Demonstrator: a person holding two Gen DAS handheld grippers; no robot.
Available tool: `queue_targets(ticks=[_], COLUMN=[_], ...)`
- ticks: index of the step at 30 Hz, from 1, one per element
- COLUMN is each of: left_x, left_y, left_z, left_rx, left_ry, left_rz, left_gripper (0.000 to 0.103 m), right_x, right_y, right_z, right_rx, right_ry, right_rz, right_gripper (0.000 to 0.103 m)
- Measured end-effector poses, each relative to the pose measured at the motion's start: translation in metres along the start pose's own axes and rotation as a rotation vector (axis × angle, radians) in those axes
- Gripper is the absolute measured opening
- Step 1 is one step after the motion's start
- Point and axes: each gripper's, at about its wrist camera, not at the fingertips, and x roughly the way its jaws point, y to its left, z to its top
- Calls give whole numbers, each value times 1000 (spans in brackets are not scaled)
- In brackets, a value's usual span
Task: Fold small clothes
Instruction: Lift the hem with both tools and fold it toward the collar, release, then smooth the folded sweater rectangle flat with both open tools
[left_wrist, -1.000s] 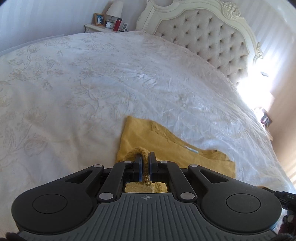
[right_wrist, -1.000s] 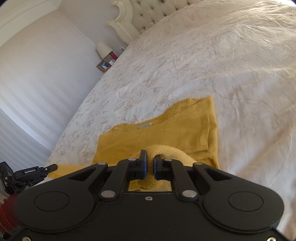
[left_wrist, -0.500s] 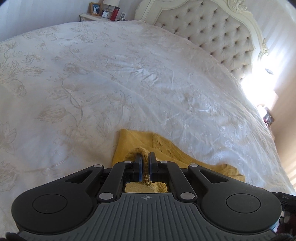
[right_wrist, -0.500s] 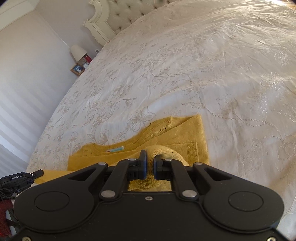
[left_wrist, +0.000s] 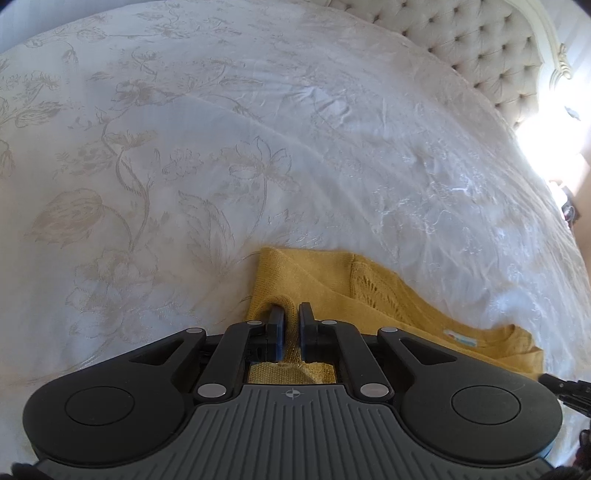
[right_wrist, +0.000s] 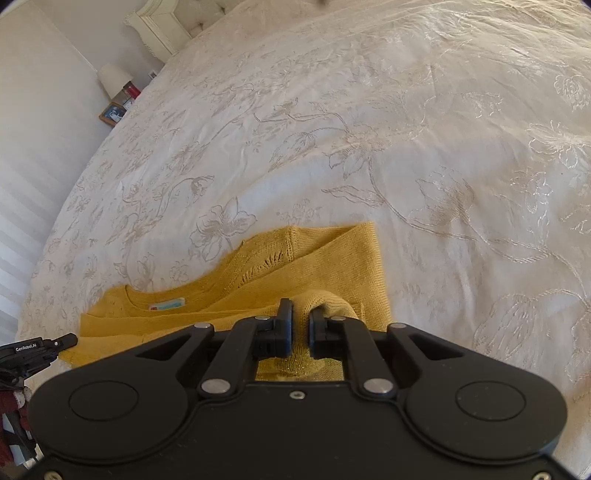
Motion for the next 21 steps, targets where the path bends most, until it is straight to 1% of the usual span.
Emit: queue_targets(ticks=[1, 2, 3, 4, 5, 6, 7, 8, 10, 12, 13, 16, 18, 21], left_x=[3, 4, 6, 6, 4, 2, -2, -5, -15, -26, -31, -42, -43, -41], left_y=[1, 2, 2, 3, 3, 2, 3, 2, -2, -11, -17, -34, -45, -57], left_z=[1, 2, 4, 5, 7, 10, 12, 14, 18, 15, 12, -7, -24, -50], left_rx=[-4, -9, -15, -17, -16, -16, -16, -14, 11, 65, 98, 183, 217, 248], left_ry=[2, 3, -2, -14, -26, -47, -70, -83, -99, -100, -99, -80, -55, -12], left_rz=[2, 1, -4, -7, 0, 9, 14, 20, 36, 43, 46, 42, 47, 43], left_gripper=[12, 23, 29, 46, 68, 76, 80, 81, 83, 90, 96, 97, 97, 97], right_x=[0, 0, 0, -2, -4, -6, -10, -14, -22, -29, -32, -35, -32, -26], right_y=[0, -1, -1, -2, -3, -4, -6, -8, -7, -2, 2, 18, 29, 47], right_z=[0, 0, 0, 0, 1, 1, 2, 3, 5, 4, 2, -9, -19, -37], right_rx=[-6, -9, -10, -10, -8, -3, 11, 21, 10, -24, -40, -106, -159, -231], right_ry=[-1, -1, -7, -17, -34, -53, -76, -89, -108, -120, -123, -100, -79, -49], right_rz=[-4, -7, -10, -15, -22, -28, -25, -29, -62, -77, -79, -103, -128, -128], right_gripper=[18, 23, 28, 46, 69, 83, 93, 92, 92, 99, 103, 103, 103, 103])
